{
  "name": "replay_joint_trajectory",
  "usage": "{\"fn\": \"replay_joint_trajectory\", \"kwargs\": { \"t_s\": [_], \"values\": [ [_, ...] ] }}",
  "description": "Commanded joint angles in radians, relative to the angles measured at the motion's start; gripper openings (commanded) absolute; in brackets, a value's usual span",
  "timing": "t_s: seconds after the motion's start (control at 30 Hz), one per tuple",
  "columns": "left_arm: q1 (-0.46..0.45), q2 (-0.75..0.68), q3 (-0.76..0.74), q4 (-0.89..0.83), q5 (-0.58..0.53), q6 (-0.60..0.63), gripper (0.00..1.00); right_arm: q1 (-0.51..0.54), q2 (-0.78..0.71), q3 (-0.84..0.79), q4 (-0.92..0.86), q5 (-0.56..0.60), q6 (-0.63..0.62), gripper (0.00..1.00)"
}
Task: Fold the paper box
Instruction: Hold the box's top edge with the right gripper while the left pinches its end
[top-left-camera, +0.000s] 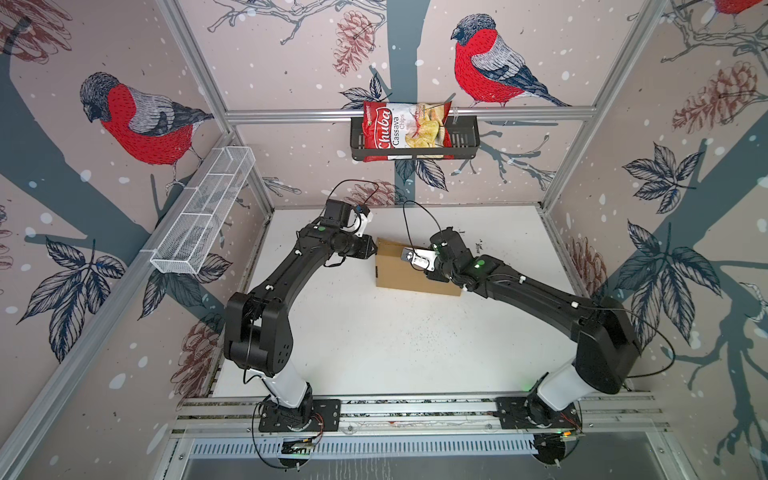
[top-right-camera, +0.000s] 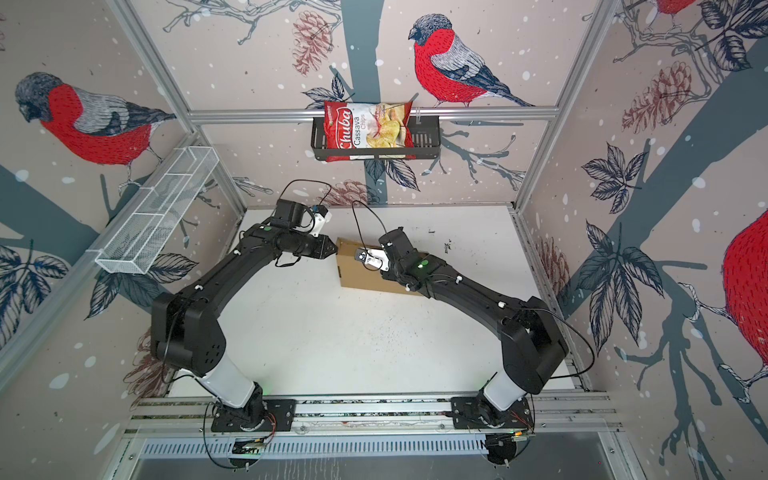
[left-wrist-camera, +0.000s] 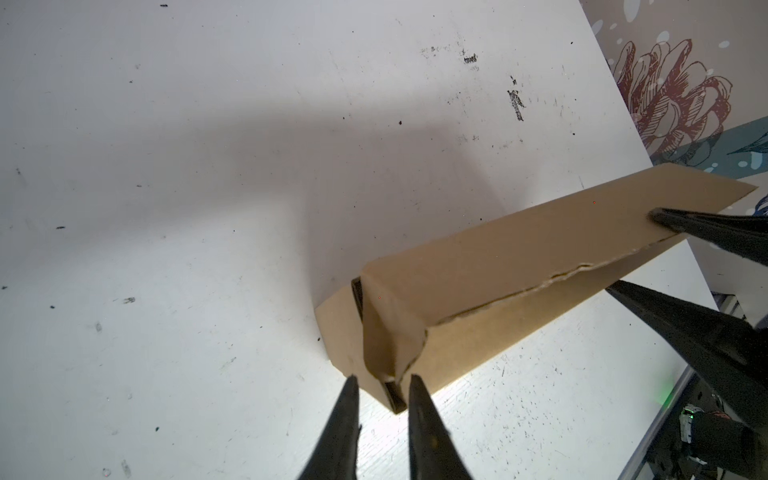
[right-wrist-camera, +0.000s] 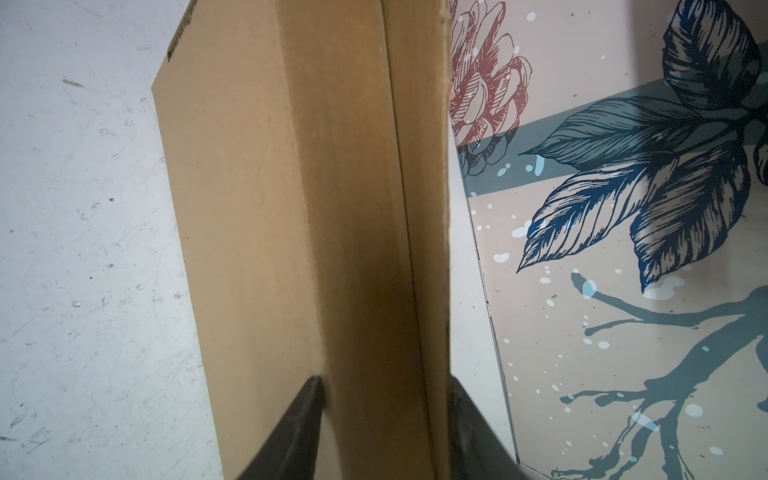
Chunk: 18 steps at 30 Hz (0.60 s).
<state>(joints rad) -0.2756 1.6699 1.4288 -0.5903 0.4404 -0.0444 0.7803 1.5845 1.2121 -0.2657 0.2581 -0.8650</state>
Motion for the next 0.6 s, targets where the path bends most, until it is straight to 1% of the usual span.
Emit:
{"fn": "replay_joint_trajectory", "kwargs": {
  "t_s": [0.0, 0.13, 0.23, 0.33, 0.4, 0.47, 0.57],
  "values": [
    [0.0, 0.004, 0.016, -0.022, -0.015, 0.012, 0.19, -0.001, 0.003, -0.002, -0.044, -0.019, 0.009, 0.46],
    [0.001, 0.01, 0.033, -0.027, -0.011, 0.003, 0.18, -0.001, 0.009, 0.0, -0.044, -0.02, 0.008, 0.45],
    [-0.002, 0.02, 0.045, -0.04, 0.008, 0.002, 0.22, 0.0, 0.008, 0.001, -0.045, -0.018, 0.006, 0.44],
    [-0.006, 0.027, 0.043, -0.048, 0.009, 0.005, 0.22, -0.001, 0.005, 0.0, -0.046, -0.019, 0.006, 0.44],
    [-0.005, 0.032, 0.04, -0.049, 0.005, 0.003, 0.2, -0.001, 0.005, -0.001, -0.044, -0.02, 0.006, 0.43],
    [-0.004, 0.036, 0.043, -0.055, -0.004, 0.003, 0.14, -0.001, 0.006, -0.002, -0.046, -0.02, 0.008, 0.43],
    [-0.004, 0.038, 0.05, -0.059, -0.015, 0.0, 0.11, -0.001, 0.003, -0.002, -0.047, -0.019, 0.008, 0.42]
  ]
}}
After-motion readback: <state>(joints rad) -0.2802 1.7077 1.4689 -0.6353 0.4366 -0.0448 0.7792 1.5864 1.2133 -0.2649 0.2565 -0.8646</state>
